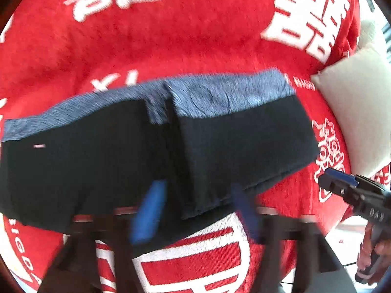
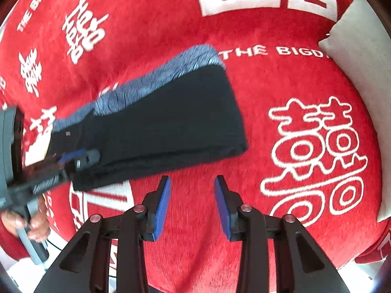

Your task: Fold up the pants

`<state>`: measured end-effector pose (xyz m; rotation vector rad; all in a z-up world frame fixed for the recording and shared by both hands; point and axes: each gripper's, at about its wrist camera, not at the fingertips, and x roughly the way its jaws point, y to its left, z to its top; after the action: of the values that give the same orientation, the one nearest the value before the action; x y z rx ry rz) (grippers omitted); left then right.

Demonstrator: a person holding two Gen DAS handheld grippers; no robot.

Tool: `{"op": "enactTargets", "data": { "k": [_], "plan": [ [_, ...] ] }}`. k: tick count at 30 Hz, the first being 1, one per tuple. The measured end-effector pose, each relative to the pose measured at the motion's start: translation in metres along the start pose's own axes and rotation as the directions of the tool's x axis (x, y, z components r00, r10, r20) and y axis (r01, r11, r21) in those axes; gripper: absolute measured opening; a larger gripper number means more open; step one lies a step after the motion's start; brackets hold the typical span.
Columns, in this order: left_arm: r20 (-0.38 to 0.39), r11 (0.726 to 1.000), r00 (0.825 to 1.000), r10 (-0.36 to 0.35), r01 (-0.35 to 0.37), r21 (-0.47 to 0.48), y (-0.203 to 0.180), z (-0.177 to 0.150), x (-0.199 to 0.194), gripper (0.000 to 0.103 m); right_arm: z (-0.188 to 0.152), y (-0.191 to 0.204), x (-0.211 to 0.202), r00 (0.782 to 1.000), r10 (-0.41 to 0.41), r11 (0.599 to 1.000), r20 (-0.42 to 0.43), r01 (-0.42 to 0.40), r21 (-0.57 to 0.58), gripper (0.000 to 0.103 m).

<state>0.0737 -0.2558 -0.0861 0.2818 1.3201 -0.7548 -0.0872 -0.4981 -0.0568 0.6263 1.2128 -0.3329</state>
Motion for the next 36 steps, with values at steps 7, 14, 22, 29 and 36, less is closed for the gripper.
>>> {"op": "enactTargets", "data": {
  "k": [7, 14, 22, 29, 36],
  "plan": [
    [0.051, 0.998, 0.997, 0.055, -0.056, 0.02, -0.009, 0.027, -0.017, 0.069, 0.052, -0.028, -0.004, 0.998, 0.004, 0.998, 0.07, -0.009, 0.067, 0.049],
    [0.042, 0.996, 0.995, 0.088, -0.089, 0.013, -0.03, 0.07, 0.025, 0.069, 0.104, -0.032, 0.017, 0.997, 0.023, 0.997, 0.072, -0.028, 0.066, 0.025],
    [-0.057, 0.981, 0.987, 0.15, -0.156, -0.114, 0.004, 0.054, 0.07, 0.073, 0.107, 0.01, 0.065, 1.0, 0.02, 0.999, -0.012, -0.02, -0.028, 0.024],
    [-0.052, 0.973, 0.979, 0.197, -0.202, -0.108, 0.004, 0.046, 0.06, 0.081, 0.103, 0.03, 0.078, 0.998, -0.063, 0.992, -0.022, 0.06, -0.115, 0.024],
    [-0.056, 0.964, 0.974, 0.219, -0.224, -0.142, 0.004, 0.026, 0.043, 0.081, 0.106, 0.035, 0.078, 0.995, -0.086, 0.984, -0.04, 0.079, -0.158, 0.024]
  ]
}}
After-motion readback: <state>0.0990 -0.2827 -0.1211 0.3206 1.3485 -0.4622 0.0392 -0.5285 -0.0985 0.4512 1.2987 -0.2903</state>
